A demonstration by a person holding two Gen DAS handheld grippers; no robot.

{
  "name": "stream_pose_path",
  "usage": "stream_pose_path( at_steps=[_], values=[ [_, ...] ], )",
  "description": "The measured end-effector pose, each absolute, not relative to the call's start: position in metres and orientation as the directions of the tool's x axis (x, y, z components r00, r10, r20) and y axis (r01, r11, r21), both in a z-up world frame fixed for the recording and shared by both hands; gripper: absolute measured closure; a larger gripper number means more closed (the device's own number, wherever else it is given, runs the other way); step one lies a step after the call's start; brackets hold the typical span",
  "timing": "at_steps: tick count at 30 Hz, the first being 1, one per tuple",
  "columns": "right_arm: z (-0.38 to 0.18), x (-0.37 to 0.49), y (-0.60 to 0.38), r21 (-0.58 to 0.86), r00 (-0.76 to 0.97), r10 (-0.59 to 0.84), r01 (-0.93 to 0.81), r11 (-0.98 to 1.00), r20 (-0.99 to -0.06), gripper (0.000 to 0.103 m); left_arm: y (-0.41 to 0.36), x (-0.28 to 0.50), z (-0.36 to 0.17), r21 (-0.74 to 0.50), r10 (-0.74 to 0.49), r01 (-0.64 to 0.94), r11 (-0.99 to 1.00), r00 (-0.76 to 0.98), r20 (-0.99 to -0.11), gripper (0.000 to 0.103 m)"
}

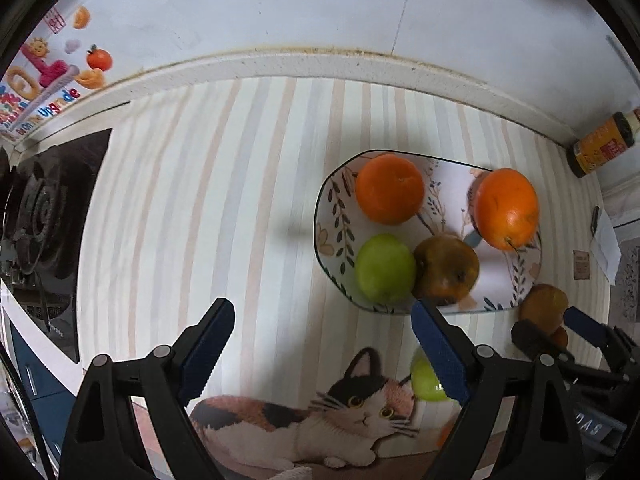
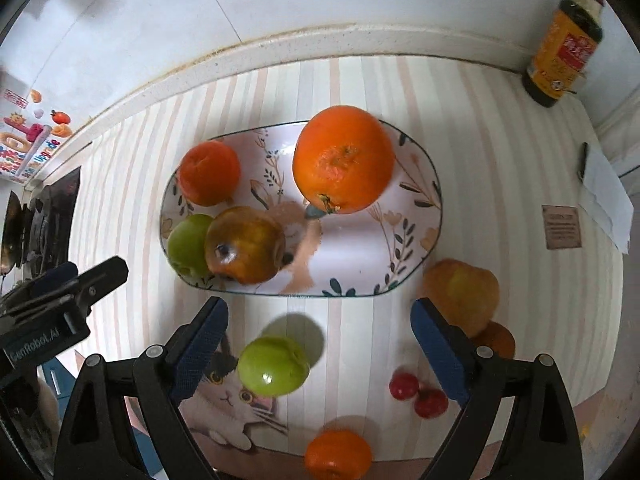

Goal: Organize fruits
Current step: 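Grasp the red apple with the right tool while the left grasps the second green apple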

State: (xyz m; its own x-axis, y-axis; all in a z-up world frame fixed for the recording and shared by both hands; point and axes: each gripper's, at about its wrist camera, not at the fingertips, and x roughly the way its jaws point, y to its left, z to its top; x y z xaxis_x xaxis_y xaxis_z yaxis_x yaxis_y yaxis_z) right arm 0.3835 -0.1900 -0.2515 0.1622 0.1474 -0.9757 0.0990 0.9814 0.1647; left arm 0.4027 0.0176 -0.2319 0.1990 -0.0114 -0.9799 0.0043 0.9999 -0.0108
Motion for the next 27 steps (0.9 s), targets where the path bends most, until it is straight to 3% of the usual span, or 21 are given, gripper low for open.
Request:
stream_pose_path(
  at_steps=[27],
  values=[
    [-0.113,0.283,-0.187,0.147,0.421,0.105,0.069,0.987,-0.901,0.008,0.006,0.304,-0.118,-0.032,-0.06,0.072,0.997,0.433,-0.899,0.013]
  ],
)
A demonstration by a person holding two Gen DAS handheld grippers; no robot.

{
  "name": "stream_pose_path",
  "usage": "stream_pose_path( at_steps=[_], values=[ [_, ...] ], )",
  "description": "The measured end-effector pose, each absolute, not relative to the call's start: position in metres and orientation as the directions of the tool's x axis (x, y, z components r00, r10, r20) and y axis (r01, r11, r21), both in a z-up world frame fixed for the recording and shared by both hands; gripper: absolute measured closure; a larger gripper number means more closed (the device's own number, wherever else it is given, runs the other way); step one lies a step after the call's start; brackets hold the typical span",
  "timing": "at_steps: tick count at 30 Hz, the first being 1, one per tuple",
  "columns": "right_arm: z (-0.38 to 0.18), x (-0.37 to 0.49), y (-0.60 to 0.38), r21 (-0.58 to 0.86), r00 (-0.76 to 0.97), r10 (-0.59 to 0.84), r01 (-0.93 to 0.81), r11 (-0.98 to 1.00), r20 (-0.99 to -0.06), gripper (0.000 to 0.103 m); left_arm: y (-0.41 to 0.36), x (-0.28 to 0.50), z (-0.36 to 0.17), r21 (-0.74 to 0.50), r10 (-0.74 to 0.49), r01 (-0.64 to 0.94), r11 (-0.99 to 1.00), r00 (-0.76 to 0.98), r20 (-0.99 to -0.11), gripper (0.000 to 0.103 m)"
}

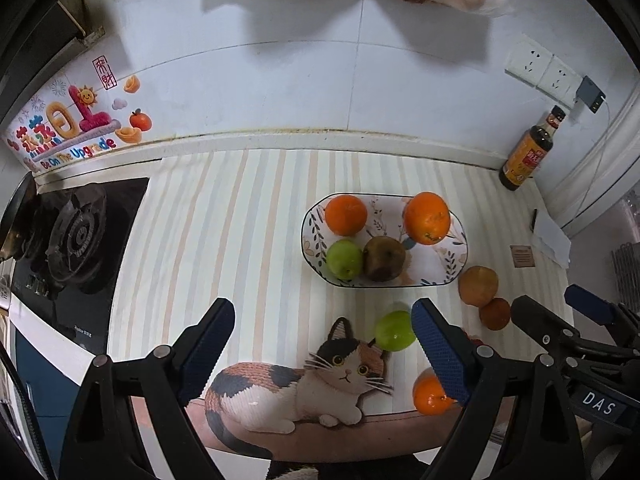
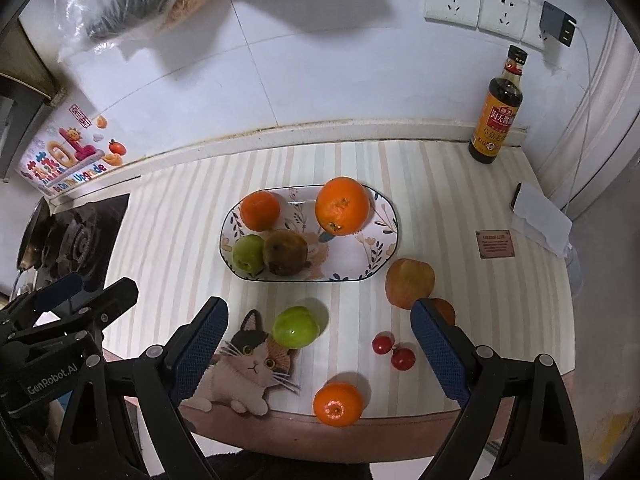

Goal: Organize fruits
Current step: 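Grasp the red apple with the right tool while the left grasps the second green apple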

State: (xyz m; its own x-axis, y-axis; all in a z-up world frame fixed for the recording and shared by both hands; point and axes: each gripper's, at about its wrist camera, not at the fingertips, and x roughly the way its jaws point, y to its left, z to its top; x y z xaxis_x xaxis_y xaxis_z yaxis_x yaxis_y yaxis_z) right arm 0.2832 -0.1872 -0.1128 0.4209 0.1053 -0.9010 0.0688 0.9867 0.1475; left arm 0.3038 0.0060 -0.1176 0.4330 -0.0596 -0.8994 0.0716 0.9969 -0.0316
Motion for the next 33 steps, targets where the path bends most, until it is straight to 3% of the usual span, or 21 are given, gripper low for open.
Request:
stream_pose_path(
  at_steps=[13,25,33],
  values=[
    [-0.129,0.281,-0.23,0.227,0.406,0.137,0.181,0.957,-0.903,0.006,-0.012,0.319,-0.143,-0.064,-0.095,0.094,0.993,0.374,-0.923,0.011],
    [-0.263,0.298,-0.335,0.237,0.186,0.171,0.43,0.871,-0.968,0.006,-0.057,0.354,-0.27,-0.111,-0.117,0.09,0.99,0.058,-0.991,0.01],
    [-0.326,0.309,-0.348,0.244,0.11,0.217,0.452,0.858,-0.97,0.006,-0.091,0.362,-0.318,-0.098,-0.094,0.134,0.986,-0.037,-0.995,0.011]
  ],
)
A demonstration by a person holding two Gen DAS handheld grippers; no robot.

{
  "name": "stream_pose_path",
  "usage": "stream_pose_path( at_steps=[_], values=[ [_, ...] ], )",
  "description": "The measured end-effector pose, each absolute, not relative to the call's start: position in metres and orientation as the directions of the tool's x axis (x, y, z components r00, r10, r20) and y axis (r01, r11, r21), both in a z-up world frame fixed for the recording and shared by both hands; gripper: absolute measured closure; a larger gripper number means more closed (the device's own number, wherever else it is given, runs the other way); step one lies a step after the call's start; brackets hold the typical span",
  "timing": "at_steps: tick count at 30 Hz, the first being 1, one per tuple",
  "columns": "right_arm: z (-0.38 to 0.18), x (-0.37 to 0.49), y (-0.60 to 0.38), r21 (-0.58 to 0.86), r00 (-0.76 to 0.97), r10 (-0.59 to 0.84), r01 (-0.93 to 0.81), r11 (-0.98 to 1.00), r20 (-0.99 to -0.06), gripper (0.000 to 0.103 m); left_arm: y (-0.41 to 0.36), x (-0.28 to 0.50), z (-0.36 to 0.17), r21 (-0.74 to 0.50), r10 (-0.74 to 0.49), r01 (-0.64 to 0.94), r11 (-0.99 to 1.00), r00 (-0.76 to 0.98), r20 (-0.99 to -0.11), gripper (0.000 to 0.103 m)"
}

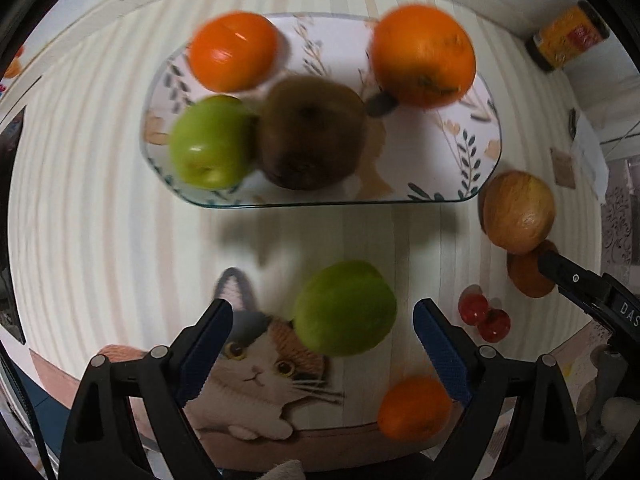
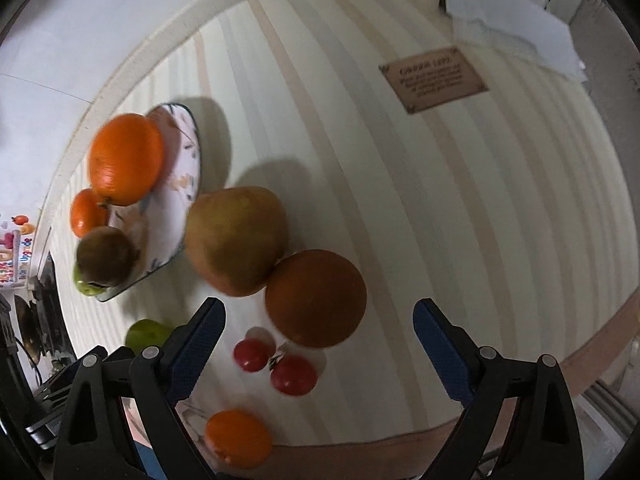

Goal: Organize fruits
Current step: 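Grasp the red apple with the right tool while the left grasps the second green apple, then place the red apple on the plate with the right tool while the left places the green apple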

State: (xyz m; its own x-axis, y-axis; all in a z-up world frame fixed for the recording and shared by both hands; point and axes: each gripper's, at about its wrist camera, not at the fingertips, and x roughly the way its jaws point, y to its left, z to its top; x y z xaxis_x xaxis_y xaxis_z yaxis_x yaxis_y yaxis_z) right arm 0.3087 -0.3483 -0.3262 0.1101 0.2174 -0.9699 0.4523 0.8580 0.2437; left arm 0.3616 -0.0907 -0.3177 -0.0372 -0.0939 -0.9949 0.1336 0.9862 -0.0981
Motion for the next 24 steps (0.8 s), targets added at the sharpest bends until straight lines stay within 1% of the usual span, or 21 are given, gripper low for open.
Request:
stream_pose_path(
  at_steps=[3,6,7,8,9,10,11,14,18,19,20,22,24],
  values=[
    [-0.335,0.313,-0.347,0.246,0.106,0.222,0.447,0.86,-0.969,0.01,-0.102,0.363,-0.334,-0.083,-0.072,0.16,0.984,-0.073,-0.995,0.011],
    [-0.337,0.315,-0.343,0.269,0.121,0.241,0.433,0.86,-0.963,0.01,-0.109,0.362,-0.345,-0.07,-0.056,0.185,0.98,-0.082,-0.995,0.011],
    [-0.336,0.315,-0.342,0.258,0.112,0.233,0.428,0.866,-0.966,0.01,-0.11,0.362,-0.346,-0.072,-0.057,0.192,0.979,-0.081,-0.995,0.019],
    [-0.334,0.316,-0.341,0.249,0.107,0.225,0.422,0.872,-0.969,0.01,-0.111,0.36,-0.346,-0.068,-0.054,0.201,0.977,-0.073,-0.996,0.025],
    [-0.329,0.317,-0.341,0.259,0.128,0.226,0.419,0.87,-0.966,0.01,-0.112,0.36,-0.347,-0.067,-0.053,0.207,0.976,-0.07,-0.996,0.036],
    [-0.323,0.318,-0.34,0.272,0.148,0.23,0.42,0.866,-0.962,0.01,-0.112,0.358,-0.347,-0.085,-0.071,0.206,0.975,-0.07,-0.995,0.043],
    [-0.317,0.321,-0.339,0.292,0.177,0.238,0.416,0.861,-0.955,0.01,-0.111,0.357,-0.346,-0.1,-0.088,0.202,0.974,-0.067,-0.994,0.043],
    [-0.312,0.333,-0.333,0.315,0.2,0.254,0.385,0.867,-0.946,0.01,-0.109,0.352,-0.343,-0.054,-0.05,0.206,0.977,-0.022,-0.998,0.043],
    [-0.329,0.361,-0.32,0.315,0.154,0.278,0.336,0.887,-0.948,0.01,-0.087,0.35,-0.34,-0.048,-0.045,0.16,0.986,-0.022,-0.999,0.043],
    [-0.335,0.365,-0.317,0.316,0.138,0.286,0.327,0.89,-0.948,0.014,-0.081,0.35,-0.34,-0.046,-0.044,0.147,0.988,-0.022,-0.999,0.043],
    [-0.341,0.37,-0.313,0.315,0.129,0.289,0.312,0.896,-0.949,0.034,-0.077,0.35,-0.34,-0.045,-0.043,0.135,0.99,-0.023,-0.999,0.043],
    [-0.345,0.374,-0.306,0.324,0.128,0.299,0.295,0.899,-0.946,0.035,-0.068,0.349,-0.34,-0.038,-0.036,0.113,0.993,-0.02,-0.999,0.043],
    [-0.343,0.374,-0.292,0.288,0.115,0.267,0.25,0.924,-0.957,0.035,-0.057,0.347,-0.339,-0.039,-0.037,0.089,0.995,-0.023,-0.999,0.043]
  ],
)
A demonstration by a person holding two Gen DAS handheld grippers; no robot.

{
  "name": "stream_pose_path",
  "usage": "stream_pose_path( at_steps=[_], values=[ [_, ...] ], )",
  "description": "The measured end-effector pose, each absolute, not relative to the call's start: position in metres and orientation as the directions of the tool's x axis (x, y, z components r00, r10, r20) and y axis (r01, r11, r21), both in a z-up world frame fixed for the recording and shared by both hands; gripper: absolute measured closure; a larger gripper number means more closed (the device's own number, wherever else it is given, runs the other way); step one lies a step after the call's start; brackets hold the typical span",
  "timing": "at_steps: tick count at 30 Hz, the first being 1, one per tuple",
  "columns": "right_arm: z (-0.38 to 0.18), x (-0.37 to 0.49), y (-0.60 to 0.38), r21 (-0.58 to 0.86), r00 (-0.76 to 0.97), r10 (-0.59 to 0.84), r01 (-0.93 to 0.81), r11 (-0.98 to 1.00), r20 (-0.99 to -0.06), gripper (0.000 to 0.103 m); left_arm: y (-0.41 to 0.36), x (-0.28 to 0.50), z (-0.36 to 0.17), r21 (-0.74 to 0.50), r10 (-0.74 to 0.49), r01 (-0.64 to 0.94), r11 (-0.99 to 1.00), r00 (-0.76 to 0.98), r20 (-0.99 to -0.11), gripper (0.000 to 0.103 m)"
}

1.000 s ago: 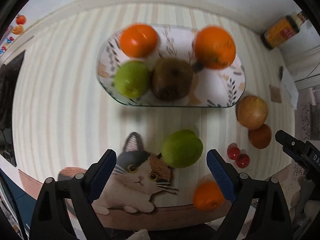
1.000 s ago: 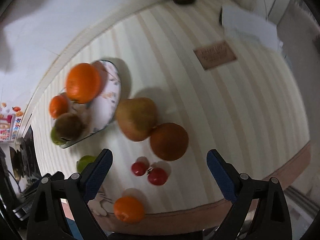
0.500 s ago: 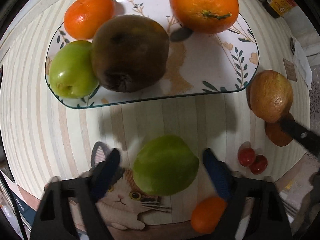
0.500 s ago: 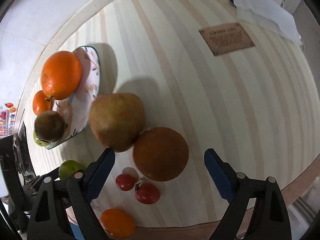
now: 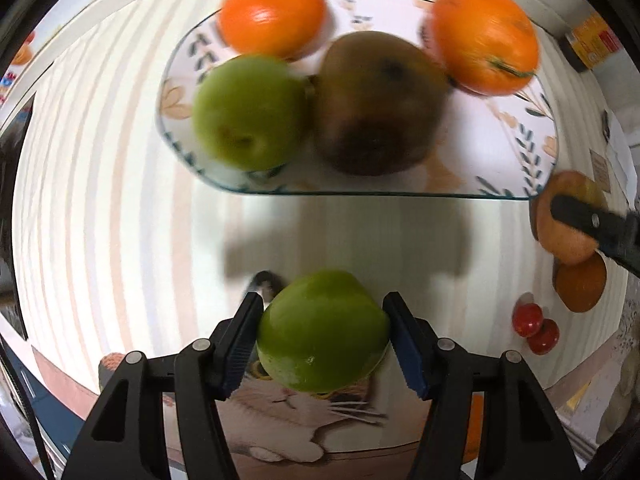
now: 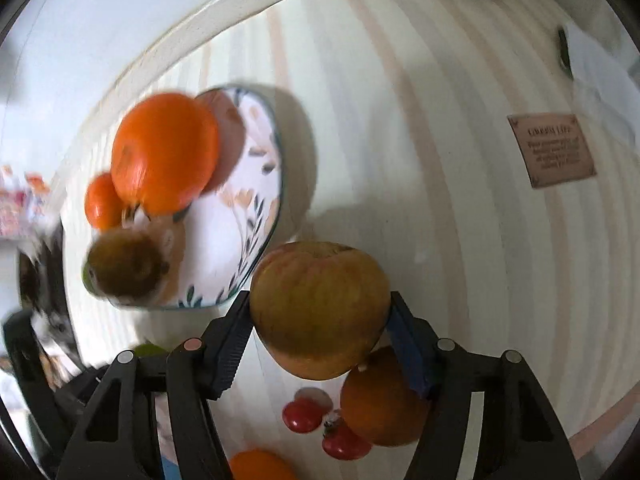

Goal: Organize fruits
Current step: 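Place the red apple on the plate with the right tool while the left places the green apple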

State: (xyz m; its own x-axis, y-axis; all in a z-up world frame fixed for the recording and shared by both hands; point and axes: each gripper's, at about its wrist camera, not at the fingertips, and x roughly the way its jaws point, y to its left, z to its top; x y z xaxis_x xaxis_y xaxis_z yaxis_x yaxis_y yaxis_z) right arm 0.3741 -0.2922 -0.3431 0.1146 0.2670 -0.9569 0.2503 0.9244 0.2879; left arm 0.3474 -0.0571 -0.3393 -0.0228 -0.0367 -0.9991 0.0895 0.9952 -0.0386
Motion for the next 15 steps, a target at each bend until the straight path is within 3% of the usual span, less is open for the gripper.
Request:
stream_pose_path(
  at_steps=[7,15],
  values=[
    [-0.338,0.363,-0.233,0.321,0.041,0.318,0.084,0.943,-0.947,0.035,-0.031,0.341,-0.34,-0.066,-0.065,0.034,0.997,-0.031,-0.997,0.043],
    [-0.341,0.365,-0.221,0.26,0.077,0.255,0.06,0.964,-0.964,0.035,-0.041,0.356,-0.343,-0.069,-0.068,0.035,0.997,-0.022,-0.997,0.043]
  ],
)
